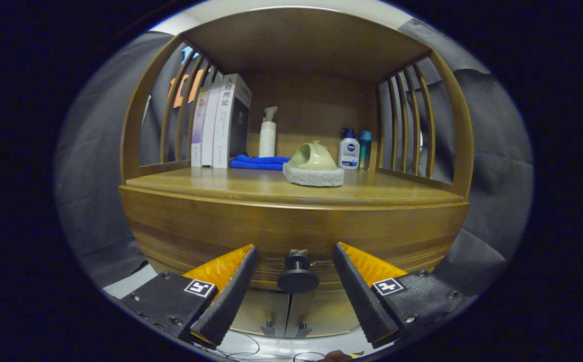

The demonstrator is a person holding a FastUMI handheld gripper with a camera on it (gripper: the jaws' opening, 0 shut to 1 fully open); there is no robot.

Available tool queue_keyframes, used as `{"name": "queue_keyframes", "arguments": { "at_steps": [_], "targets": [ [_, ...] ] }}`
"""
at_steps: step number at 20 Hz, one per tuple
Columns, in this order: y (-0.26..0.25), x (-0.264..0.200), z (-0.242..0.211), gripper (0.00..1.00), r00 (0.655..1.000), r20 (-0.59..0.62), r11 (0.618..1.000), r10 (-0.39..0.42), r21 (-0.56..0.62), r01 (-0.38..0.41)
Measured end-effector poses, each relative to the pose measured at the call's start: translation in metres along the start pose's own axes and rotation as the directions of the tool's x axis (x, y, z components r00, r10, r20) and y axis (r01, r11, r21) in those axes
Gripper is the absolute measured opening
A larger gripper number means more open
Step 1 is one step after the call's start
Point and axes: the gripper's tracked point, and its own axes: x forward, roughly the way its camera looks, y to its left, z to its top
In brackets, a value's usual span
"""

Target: Pull open the drawer, take out the items inside it, and place them on the countertop above the cabinet.

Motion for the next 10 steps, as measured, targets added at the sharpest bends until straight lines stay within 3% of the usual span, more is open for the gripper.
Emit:
{"name": "queue_keyframes", "arguments": {
  "at_steps": [10],
  "targets": [
    [0.019, -0.129, 0.052, 0.99, 0.986, 0.109, 0.991, 0.126, 0.037, -0.131]
  ]
}}
